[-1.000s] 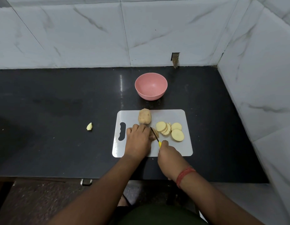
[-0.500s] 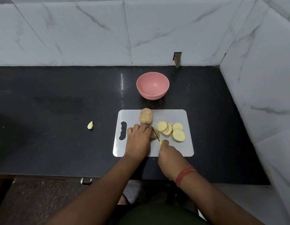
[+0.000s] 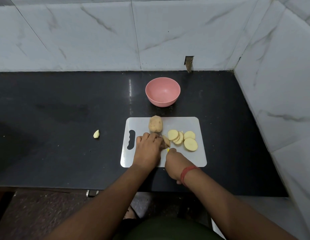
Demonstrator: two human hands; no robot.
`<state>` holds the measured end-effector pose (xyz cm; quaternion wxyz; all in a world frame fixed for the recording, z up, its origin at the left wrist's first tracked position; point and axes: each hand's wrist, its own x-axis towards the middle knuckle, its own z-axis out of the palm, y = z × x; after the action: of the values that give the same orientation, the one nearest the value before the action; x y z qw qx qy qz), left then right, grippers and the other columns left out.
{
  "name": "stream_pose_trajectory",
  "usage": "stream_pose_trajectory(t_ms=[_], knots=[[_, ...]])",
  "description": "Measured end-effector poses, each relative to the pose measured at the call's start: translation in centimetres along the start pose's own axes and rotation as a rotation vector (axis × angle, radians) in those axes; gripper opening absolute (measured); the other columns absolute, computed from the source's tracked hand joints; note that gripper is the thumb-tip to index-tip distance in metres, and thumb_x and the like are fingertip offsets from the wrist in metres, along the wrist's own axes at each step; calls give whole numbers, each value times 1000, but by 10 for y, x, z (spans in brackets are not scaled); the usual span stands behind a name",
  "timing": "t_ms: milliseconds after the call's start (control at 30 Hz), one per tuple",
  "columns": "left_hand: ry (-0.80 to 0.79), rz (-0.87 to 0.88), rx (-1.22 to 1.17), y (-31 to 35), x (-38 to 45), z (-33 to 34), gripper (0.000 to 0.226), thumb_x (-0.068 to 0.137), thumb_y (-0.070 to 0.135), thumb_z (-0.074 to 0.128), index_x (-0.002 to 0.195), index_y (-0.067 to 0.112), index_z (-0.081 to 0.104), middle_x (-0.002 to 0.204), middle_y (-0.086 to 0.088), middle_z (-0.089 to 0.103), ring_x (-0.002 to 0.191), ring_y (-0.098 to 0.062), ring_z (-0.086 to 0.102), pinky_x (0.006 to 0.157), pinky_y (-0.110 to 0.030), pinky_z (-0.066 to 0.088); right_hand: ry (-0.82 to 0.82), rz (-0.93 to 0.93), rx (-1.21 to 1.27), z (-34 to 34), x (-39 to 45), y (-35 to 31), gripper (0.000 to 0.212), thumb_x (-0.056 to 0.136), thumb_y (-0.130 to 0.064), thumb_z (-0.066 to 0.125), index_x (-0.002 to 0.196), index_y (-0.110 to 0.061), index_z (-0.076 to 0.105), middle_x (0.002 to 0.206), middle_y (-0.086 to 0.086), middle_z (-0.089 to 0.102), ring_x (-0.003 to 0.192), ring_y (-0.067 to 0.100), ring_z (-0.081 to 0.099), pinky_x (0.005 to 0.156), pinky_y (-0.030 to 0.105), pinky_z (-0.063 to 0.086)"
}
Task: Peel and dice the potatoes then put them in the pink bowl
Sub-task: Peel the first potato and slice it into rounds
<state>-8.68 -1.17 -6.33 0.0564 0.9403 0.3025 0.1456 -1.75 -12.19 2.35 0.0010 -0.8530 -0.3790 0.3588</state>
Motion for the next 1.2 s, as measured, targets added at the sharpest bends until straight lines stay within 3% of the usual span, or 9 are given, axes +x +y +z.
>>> stream_pose_trajectory(t_ms=[167, 267, 400, 667, 800, 900, 1000, 1133, 1200], knots=[[-12, -31, -21, 2, -2, -3, 10, 83, 17, 68, 89, 25, 69, 101, 8, 64, 87, -20, 52, 76, -36, 29, -41, 9, 2, 7, -3, 8, 38, 91, 2, 48, 127, 1, 35, 101, 13, 60, 99, 30, 64, 49, 29, 40], [6, -44, -44, 4, -4, -2, 11, 82, 15, 69, 86, 25, 68, 100, 8, 64, 85, -20, 51, 75, -36, 29, -63, 14, 36, 12, -8, 14, 38, 92, 1, 42, 129, 0, 34, 112, 16, 59, 100, 31, 63, 54, 33, 42], [32, -39, -39, 0, 1, -1, 8, 84, 16, 69, 87, 23, 70, 100, 8, 65, 85, -21, 52, 74, -35, 24, -63, -34, 23, 8, -3, 14, 36, 93, 1, 42, 128, 2, 34, 81, 6, 48, 99, 29, 64, 48, 28, 36], [59, -48, -50, 1, 3, -2, 10, 82, 13, 71, 84, 22, 69, 95, 8, 64, 80, -21, 50, 71, -33, 18, -46, -101, -57, 5, 1, 18, 35, 93, 0, 46, 126, 3, 35, 85, 9, 57, 65, 17, 54, 41, 24, 25], [52, -41, -63, 1, 4, -3, 6, 83, 14, 71, 84, 20, 70, 95, 6, 65, 82, -23, 50, 72, -32, 19, -37, -65, -36, 9, 4, 16, 32, 93, 1, 43, 125, 2, 36, 67, 2, 37, 55, 15, 45, 41, 25, 28], [42, -24, -79, -2, 5, -1, 5, 86, 15, 69, 85, 19, 70, 96, 5, 65, 83, -23, 50, 73, -35, 27, -15, -65, -43, 13, 4, 13, 34, 94, 1, 43, 126, 4, 35, 67, 3, 37, 68, 20, 59, 41, 25, 29], [28, -7, -86, -5, 5, 0, 4, 87, 16, 68, 87, 19, 71, 97, 4, 65, 84, -24, 51, 74, -38, 32, 20, -22, -5, 17, 3, 10, 34, 94, -1, 42, 128, 3, 35, 68, 2, 37, 53, 12, 39, 41, 25, 28], [17, 27, -79, -9, 7, 0, 4, 88, 16, 67, 86, 19, 70, 96, 4, 64, 84, -24, 50, 73, -36, 27, 18, 37, 107, 19, 0, 6, 32, 94, -2, 42, 125, 0, 37, 76, 4, 44, 56, 13, 40, 41, 26, 30], [12, 35, -79, -10, 8, 0, 4, 87, 15, 68, 86, 19, 70, 95, 4, 64, 84, -24, 49, 73, -34, 24, 20, 58, 128, 18, -1, 3, 33, 94, -2, 43, 126, 0, 36, 95, 11, 57, 58, 12, 41, 42, 26, 29]])
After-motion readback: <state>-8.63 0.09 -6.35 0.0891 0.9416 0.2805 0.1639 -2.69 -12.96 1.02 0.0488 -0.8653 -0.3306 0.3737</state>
